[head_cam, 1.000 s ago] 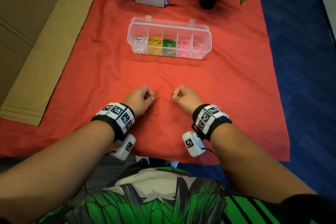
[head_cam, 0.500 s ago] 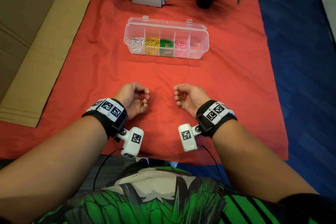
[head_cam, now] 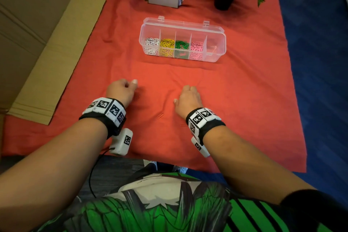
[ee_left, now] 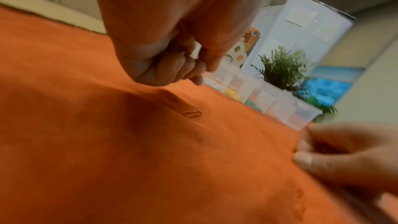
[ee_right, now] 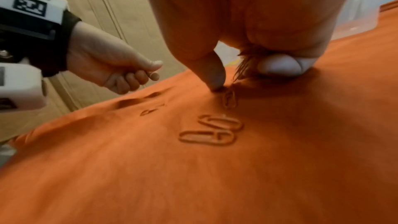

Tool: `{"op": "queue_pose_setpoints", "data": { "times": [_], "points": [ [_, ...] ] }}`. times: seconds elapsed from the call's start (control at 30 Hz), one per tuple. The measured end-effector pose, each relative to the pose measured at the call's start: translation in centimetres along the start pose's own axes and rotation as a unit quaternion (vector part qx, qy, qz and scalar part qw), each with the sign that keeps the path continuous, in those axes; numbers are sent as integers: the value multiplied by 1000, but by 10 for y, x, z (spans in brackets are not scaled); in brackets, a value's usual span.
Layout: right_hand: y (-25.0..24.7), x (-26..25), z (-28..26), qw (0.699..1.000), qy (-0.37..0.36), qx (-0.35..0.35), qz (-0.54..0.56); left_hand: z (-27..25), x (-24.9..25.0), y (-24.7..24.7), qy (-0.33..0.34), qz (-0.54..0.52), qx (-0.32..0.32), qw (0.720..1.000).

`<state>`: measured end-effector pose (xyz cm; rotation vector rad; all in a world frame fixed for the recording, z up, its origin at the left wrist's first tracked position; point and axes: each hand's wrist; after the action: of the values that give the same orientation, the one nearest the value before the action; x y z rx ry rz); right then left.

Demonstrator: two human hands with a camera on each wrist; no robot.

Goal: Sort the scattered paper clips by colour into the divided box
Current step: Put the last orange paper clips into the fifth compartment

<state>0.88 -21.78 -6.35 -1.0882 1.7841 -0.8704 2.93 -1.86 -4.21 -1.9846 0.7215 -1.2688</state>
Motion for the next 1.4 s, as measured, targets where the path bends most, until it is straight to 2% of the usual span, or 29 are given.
{"op": "queue_pose_setpoints", "data": {
  "times": [0.07,0.13,0.4,0.47,0.53,0.57,0.6,0.63,0.67,0.7,0.73,0.77,0.8,0.83,0.87,0.9,0.97,1.0,1.03,1.1,1.17,1.27,1.4],
  "points": [
    [2,-1,-2,1000,-12,5,-13,-6,-4,-3,25,83,10,996],
    [1,-2,-3,999,-24,-1,-31,-11,-7,0,39,120,3,992],
    [-2,1,-14,988,-98,30,-116,-17,-3,13,126,172,-38,976],
    [-8,6,-8,993,-89,-14,-75,-18,3,13,123,147,-56,980],
    [-17,13,2,996,-33,-64,56,-22,12,12,70,50,-105,991],
    [-23,17,5,984,6,-91,150,-23,16,12,15,-45,-147,988],
    [-29,20,4,956,49,-125,260,-26,21,13,-50,-164,-186,967],
    [-34,24,2,910,93,-154,373,-29,25,13,-116,-278,-218,929],
    [-40,28,-3,854,126,-178,472,-32,30,11,-164,-375,-248,878],
    [-46,34,-7,804,145,-200,542,-35,33,9,-183,-437,-279,835],
    [-50,38,-12,772,151,-219,577,-37,34,9,-187,-475,-303,804],
    [-52,43,-16,759,152,-232,589,-37,35,9,-183,-498,-321,784],
    [-51,47,-18,766,148,-239,578,-37,35,11,-181,-508,-325,777],
    [-48,50,-20,789,142,-239,548,-38,36,14,-185,-505,-322,779],
    [-44,51,-22,827,130,-236,493,-38,38,19,-189,-484,-314,795],
    [-38,52,-23,872,110,-231,418,-39,40,24,-183,-439,-301,827],
    [-29,51,-29,948,44,-205,239,-38,40,35,-107,-262,-266,922],
    [-26,50,-33,971,8,-183,154,-36,39,39,-41,-145,-247,957],
    [-24,49,-38,984,-24,-156,79,-36,37,40,26,-25,-228,973],
    [-18,46,-47,990,-82,-115,-20,-38,38,39,122,162,-208,957],
    [-13,44,-54,987,-115,-87,-67,-38,40,38,170,252,-204,931],
    [-9,41,-60,981,-144,-41,-120,-39,43,41,170,284,-224,917],
    [-7,43,-61,976,-159,-37,-145,-38,45,43,166,285,-243,912]
  ]
}}
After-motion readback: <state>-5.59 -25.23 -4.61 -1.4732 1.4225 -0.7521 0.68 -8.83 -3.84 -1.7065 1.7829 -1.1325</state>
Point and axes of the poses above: each hand's wrist, its own z-axis towards the middle knuckle, its own y-axis out of the palm, x = y × z, and after that the axes turned 4 degrees about y, right-handed
